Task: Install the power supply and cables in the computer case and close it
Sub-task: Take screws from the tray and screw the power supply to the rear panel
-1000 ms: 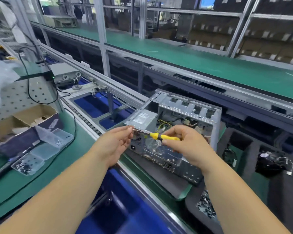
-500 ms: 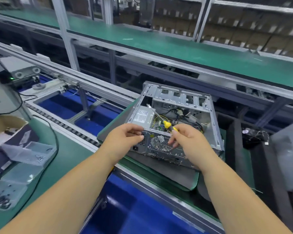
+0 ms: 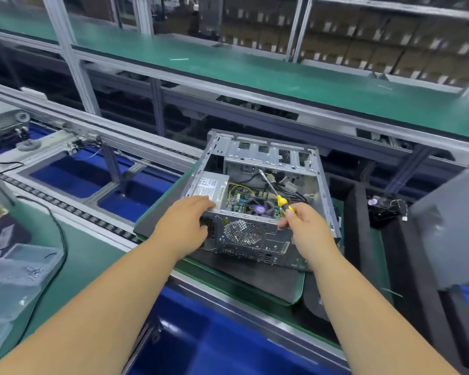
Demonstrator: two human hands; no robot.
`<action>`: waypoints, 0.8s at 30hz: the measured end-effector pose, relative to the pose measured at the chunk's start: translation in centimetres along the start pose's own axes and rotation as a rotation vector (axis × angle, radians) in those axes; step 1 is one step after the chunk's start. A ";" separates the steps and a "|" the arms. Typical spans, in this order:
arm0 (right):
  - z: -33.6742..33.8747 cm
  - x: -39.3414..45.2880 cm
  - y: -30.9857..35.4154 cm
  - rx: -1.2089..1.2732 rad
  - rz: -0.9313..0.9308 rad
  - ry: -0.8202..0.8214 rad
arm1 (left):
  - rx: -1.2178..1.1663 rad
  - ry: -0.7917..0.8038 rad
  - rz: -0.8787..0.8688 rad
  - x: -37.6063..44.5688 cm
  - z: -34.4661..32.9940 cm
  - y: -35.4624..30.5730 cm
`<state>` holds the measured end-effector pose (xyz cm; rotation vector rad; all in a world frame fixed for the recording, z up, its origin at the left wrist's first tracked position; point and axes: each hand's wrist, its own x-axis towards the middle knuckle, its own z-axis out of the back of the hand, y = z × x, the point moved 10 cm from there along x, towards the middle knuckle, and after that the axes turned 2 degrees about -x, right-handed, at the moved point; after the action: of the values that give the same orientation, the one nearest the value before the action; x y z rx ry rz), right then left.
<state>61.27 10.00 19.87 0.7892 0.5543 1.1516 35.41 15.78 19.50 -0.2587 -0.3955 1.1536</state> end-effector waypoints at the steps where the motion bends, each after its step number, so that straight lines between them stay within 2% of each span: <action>1: -0.1 -0.2 -0.1 -0.023 -0.009 -0.010 | -0.010 -0.004 -0.005 -0.3 0.0 0.3; 8: -0.7 -2.2 -0.2 -0.025 -0.147 -0.123 | -0.094 0.038 -0.134 -1.3 0.5 1.0; 16: -1.5 -7.2 0.6 -0.062 -0.180 -0.252 | -0.168 0.081 -0.198 -3.1 0.5 2.3; 24: -2.6 -11.3 1.9 -0.058 -0.198 -0.317 | -0.118 0.114 -0.304 -5.6 0.3 2.5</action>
<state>54.52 0.34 19.64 0.8283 0.3244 0.8364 31.24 11.63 17.80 -0.3530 -0.3877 0.8142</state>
